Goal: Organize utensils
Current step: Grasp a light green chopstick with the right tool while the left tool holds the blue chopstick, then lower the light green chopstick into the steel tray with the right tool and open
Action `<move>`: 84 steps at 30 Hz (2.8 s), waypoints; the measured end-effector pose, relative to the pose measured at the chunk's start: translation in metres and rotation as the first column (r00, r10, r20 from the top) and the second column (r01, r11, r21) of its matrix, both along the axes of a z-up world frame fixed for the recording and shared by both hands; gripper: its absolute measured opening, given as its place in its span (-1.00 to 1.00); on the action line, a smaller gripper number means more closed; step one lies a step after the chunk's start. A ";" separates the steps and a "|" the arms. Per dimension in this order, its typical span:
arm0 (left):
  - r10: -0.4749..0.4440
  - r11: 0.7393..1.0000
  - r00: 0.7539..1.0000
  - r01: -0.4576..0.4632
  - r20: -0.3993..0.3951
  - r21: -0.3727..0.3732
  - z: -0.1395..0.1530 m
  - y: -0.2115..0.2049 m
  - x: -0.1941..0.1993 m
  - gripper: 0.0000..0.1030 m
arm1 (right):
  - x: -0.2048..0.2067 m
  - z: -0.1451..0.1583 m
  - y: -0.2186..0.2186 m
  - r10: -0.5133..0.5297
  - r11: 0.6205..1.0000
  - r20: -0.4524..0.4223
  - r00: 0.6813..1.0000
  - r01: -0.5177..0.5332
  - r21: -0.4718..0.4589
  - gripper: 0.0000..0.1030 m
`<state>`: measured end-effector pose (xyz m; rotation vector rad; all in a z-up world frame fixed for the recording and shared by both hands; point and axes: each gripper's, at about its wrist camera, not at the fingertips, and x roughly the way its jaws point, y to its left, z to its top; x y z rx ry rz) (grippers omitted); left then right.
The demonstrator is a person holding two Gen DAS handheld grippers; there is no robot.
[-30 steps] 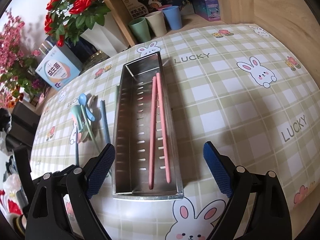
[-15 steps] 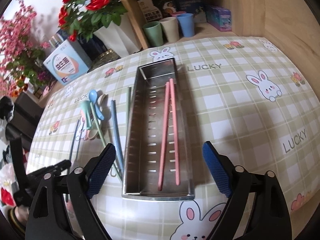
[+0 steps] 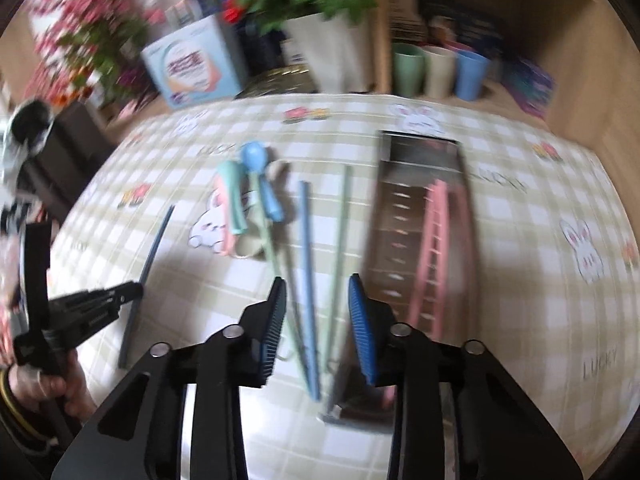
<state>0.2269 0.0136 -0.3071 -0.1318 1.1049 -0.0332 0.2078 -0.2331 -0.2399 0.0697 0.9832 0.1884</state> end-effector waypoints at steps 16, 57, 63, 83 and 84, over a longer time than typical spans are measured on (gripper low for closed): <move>-0.037 0.999 0.998 0.036 0.044 0.015 -0.003 0.009 0.001 -0.88 | 0.054 -0.052 0.055 0.029 0.991 -0.143 0.989 -0.047 -0.122 -0.66; -0.073 0.996 0.997 0.071 0.040 0.050 -0.003 0.006 0.001 -0.86 | 0.021 -0.003 -0.028 -0.224 0.948 0.007 0.975 0.216 0.232 -0.89; -0.079 0.995 0.996 0.077 0.039 0.058 -0.003 0.006 0.002 -0.86 | 0.029 -0.010 -0.058 -0.324 0.925 -0.011 0.946 0.320 0.208 -0.89; -0.079 0.995 0.996 0.077 0.040 0.059 -0.003 0.006 0.001 -0.86 | 0.052 -0.071 -0.069 -0.313 0.915 -0.209 0.926 0.353 0.196 -0.89; -0.079 0.995 0.996 0.077 0.039 0.059 -0.003 0.006 0.001 -0.86 | 0.052 -0.072 -0.070 -0.312 0.915 -0.212 0.926 0.354 0.196 -0.89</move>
